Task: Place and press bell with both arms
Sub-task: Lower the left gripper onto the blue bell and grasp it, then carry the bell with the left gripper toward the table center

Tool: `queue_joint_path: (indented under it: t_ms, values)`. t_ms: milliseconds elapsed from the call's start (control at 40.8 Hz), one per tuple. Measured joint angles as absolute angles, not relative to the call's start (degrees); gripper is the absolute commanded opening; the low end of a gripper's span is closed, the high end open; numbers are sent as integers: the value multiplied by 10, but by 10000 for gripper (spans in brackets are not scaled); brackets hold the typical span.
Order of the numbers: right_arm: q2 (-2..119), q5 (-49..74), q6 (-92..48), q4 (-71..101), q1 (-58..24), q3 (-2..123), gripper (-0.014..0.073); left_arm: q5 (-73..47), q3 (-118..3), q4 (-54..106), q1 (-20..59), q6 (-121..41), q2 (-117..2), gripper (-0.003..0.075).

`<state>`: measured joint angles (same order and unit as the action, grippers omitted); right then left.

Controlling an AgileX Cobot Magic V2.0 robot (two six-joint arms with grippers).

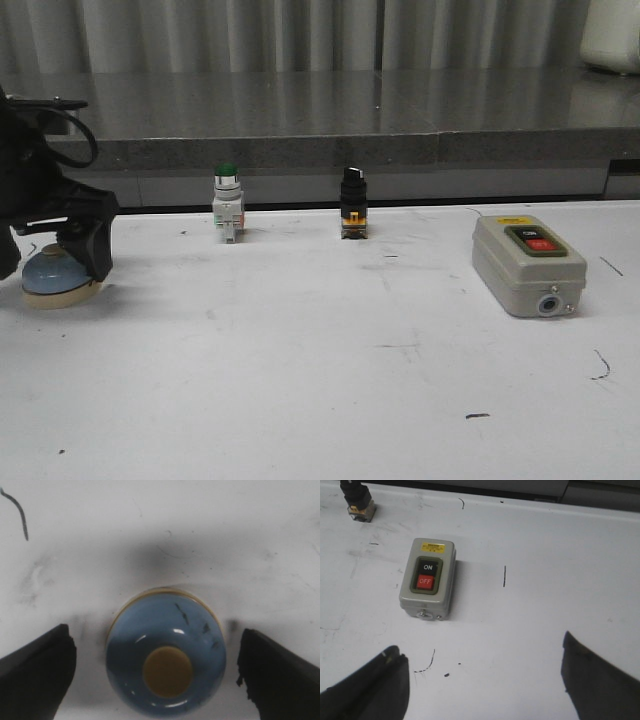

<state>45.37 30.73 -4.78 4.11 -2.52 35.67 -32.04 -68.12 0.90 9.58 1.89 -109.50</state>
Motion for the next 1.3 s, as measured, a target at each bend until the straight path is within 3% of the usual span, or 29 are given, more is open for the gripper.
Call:
queue_joint_path:
  t_ms: [74,245,343,589,883,1104,1300]
  values:
    - [454,307,-48,41,-25,357,632,-314,-681,9,96,19,-1105,595]
    - [454,307,-48,41,-25,357,632,-306,-683,10,96,19,-1108,433]
    - [454,307,-48,41,-25,357,632,-306,-683,13,96,19,-1108,390]
    - [454,307,-48,41,-25,357,632,-312,-683,20,123,19,-1079,388]
    - [454,307,-48,41,-25,357,632,-314,-695,23,261,17,-1030,388]
    - [454,307,-48,41,-25,357,632,-319,-735,23,358,17,-1077,388]
    - [454,307,-48,41,-25,357,632,-323,-786,23,392,16,-1138,388]
